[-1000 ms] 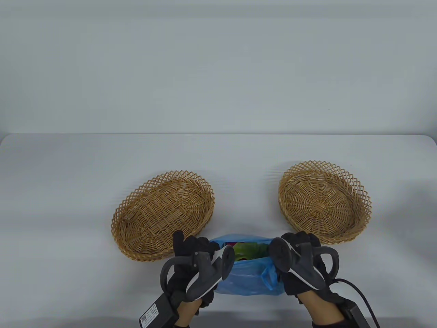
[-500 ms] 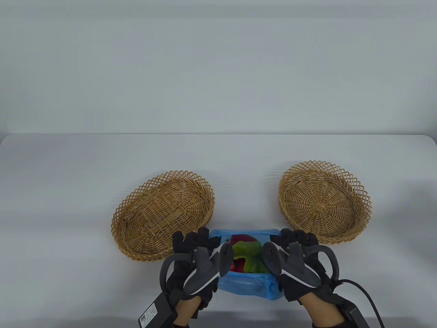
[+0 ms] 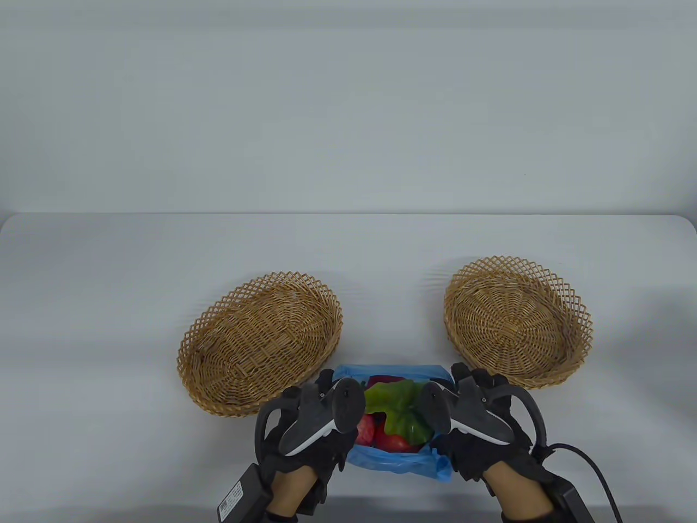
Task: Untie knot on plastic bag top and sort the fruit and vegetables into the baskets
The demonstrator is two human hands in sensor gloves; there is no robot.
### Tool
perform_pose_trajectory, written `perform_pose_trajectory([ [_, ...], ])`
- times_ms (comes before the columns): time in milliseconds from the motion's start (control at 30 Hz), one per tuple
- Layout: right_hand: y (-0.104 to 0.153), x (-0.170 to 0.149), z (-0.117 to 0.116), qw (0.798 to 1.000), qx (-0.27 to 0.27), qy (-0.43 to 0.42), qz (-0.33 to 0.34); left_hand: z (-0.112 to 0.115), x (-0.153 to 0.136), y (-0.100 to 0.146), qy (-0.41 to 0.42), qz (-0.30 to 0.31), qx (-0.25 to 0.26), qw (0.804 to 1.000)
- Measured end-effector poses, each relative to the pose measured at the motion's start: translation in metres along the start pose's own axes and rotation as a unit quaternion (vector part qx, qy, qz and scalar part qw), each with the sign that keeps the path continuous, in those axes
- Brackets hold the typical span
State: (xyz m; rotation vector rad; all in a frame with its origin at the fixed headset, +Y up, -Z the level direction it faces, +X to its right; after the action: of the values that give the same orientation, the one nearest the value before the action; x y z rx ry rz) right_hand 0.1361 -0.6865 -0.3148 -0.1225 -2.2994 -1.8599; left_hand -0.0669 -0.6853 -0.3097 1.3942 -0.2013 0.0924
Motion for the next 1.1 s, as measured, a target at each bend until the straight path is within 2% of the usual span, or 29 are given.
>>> perform_pose_trajectory([
  [67, 0.004, 0.001, 0.004, 1.0, -0.014, -0.012, 0.014, -0.003, -0.002, 0.003, 0.01, -0.009, 0.019, 1.0],
  [200, 0.018, 0.001, 0.028, 0.989, -0.114, -0.075, 0.048, -0.009, -0.006, 0.006, 0.019, -0.025, 0.049, 0.998],
  [300, 0.032, 0.001, 0.044, 0.973, -0.174, -0.13, 0.076, -0.009, -0.006, 0.006, 0.008, -0.034, 0.057, 0.998],
  [333, 0.041, 0.003, 0.052, 0.963, -0.21, -0.149, 0.085, -0.008, -0.005, 0.005, 0.005, -0.035, 0.055, 0.998],
  [433, 0.056, 0.008, 0.06, 0.94, -0.284, -0.16, 0.096, -0.007, -0.005, 0.005, 0.002, -0.037, 0.053, 0.998],
  [467, 0.058, 0.012, 0.061, 0.937, -0.294, -0.159, 0.102, -0.007, -0.004, 0.005, 0.001, -0.037, 0.054, 0.998],
  [567, 0.054, 0.025, 0.053, 0.941, -0.274, -0.154, 0.128, -0.006, -0.002, 0.004, -0.007, -0.035, 0.051, 0.998],
  [633, 0.043, 0.031, 0.043, 0.953, -0.234, -0.14, 0.131, -0.006, -0.001, 0.004, -0.01, -0.036, 0.052, 0.998],
  [800, 0.017, 0.033, 0.026, 0.973, -0.178, -0.097, 0.109, -0.006, 0.0, 0.004, -0.017, -0.039, 0.053, 0.998],
  [867, 0.012, 0.032, 0.021, 0.978, -0.171, -0.067, 0.093, -0.007, 0.0, 0.006, -0.026, -0.043, 0.059, 0.997],
  [967, 0.007, 0.03, 0.014, 0.989, -0.13, -0.02, 0.075, -0.007, 0.0, 0.006, -0.032, -0.046, 0.06, 0.997],
  [1000, 0.004, 0.029, 0.008, 0.995, -0.083, -0.005, 0.061, -0.007, 0.0, 0.006, -0.03, -0.046, 0.06, 0.997],
  [1100, 0.001, 0.027, -0.005, 0.999, -0.013, 0.018, 0.027, -0.008, 0.0, 0.007, -0.023, -0.044, 0.06, 0.997],
])
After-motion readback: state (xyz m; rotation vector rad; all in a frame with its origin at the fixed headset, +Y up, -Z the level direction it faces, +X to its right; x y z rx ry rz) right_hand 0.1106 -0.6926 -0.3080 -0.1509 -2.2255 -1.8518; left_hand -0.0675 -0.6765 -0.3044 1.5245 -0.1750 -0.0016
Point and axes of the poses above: the tracker on the back of each hand, its own x axis roughly to the thumb side, its own y axis roughly from the fingertips to the wrist, z = x × y, the point moved 4 cm from there along -y, roughly from the wrist to the fingertips, and after that the axes turned 9 degrees about -y, right-handed, at the moved point
